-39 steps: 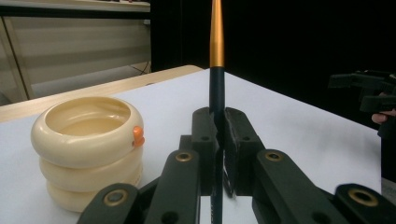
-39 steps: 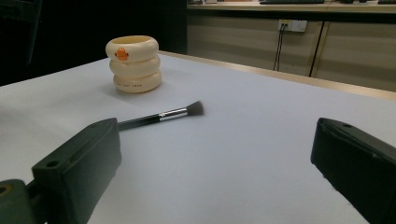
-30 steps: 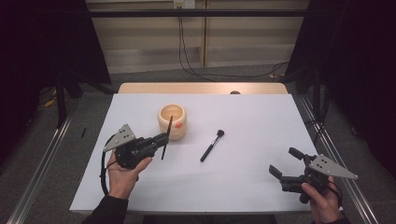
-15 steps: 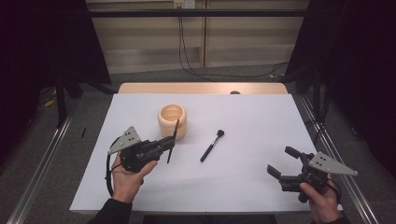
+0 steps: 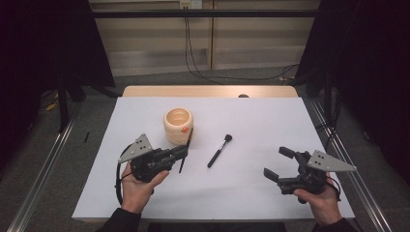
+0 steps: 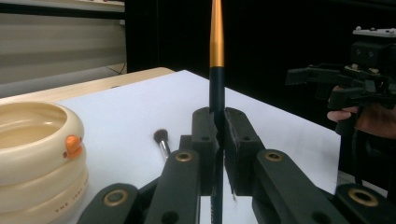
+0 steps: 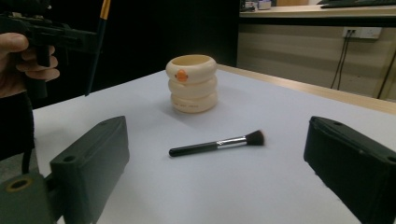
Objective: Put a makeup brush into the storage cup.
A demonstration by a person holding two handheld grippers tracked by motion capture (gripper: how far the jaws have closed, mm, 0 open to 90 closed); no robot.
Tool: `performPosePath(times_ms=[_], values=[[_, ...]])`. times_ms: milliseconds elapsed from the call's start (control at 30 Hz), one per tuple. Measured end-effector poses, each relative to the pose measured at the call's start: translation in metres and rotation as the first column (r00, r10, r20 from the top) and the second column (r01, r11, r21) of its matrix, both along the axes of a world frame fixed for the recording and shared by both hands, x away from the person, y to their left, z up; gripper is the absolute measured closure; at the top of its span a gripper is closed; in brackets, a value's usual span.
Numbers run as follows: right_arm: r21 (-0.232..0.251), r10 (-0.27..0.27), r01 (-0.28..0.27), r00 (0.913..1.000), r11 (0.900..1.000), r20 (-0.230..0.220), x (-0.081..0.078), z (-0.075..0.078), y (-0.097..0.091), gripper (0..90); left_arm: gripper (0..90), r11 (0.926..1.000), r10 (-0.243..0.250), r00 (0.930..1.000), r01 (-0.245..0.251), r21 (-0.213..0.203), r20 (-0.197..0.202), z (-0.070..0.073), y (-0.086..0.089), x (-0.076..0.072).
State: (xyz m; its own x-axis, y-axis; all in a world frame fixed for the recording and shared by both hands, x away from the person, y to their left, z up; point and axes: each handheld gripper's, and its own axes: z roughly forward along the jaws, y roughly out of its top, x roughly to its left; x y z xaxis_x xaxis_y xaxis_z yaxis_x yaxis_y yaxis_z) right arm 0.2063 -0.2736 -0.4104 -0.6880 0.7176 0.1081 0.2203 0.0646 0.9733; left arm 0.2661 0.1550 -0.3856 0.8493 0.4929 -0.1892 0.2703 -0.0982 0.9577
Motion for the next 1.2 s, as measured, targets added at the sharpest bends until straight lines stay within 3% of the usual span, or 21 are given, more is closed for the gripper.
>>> performPosePath(times_ms=[367,567,633,667,867,900,933,1033,1200], values=[[0.036,0.08,-0.08,0.9968,0.9961,0.003,0.011,0.012,0.025,8.0,83.6,0.9997,-0.021,0.9998,0.021,-0.014,-0.007,0.0,-0.007,-0.002],[0.052,0.14,-0.14,0.9901,0.9888,-0.006,0.018,0.017,0.037,14.6,83.6,0.9994,-0.034,0.9994,0.034,-0.008,-0.004,0.0,-0.013,-0.004],[0.057,0.19,-0.19,0.9818,0.9802,-0.004,0.022,0.019,0.044,21.2,83.6,0.9988,-0.047,0.9989,0.047,-0.013,-0.005,0.0,-0.016,-0.005],[0.057,0.19,-0.19,0.9818,0.9802,-0.004,0.022,0.019,0.044,21.2,83.6,0.9988,-0.047,0.9989,0.047,-0.013,-0.005,0.0,-0.016,-0.005],[0.077,0.283,-0.282,0.9592,0.9562,0.005,0.03,0.028,0.066,28.8,83.6,0.9984,-0.056,0.9984,0.056,-0.004,0.005,0.0,-0.022,-0.009],[0.077,0.283,-0.282,0.9592,0.9562,0.005,0.03,0.028,0.066,28.8,83.6,0.9984,-0.056,0.9984,0.056,-0.004,0.005,0.0,-0.022,-0.009],[0.074,0.306,-0.306,0.9519,0.9491,0.011,0.033,0.031,0.073,29.9,83.6,0.9983,-0.059,0.9982,0.059,0.0,0.008,0.0,-0.022,-0.009],[0.076,0.327,-0.327,0.945,0.9419,0.017,0.035,0.034,0.082,32.8,83.6,0.9979,-0.065,0.9979,0.065,0.004,0.009,0.0,-0.024,-0.01],[0.073,0.333,-0.333,0.9427,0.9399,0.024,0.039,0.035,0.09,36.0,83.6,0.997,-0.078,0.9968,0.078,0.006,0.018,0.0,-0.029,-0.014]])
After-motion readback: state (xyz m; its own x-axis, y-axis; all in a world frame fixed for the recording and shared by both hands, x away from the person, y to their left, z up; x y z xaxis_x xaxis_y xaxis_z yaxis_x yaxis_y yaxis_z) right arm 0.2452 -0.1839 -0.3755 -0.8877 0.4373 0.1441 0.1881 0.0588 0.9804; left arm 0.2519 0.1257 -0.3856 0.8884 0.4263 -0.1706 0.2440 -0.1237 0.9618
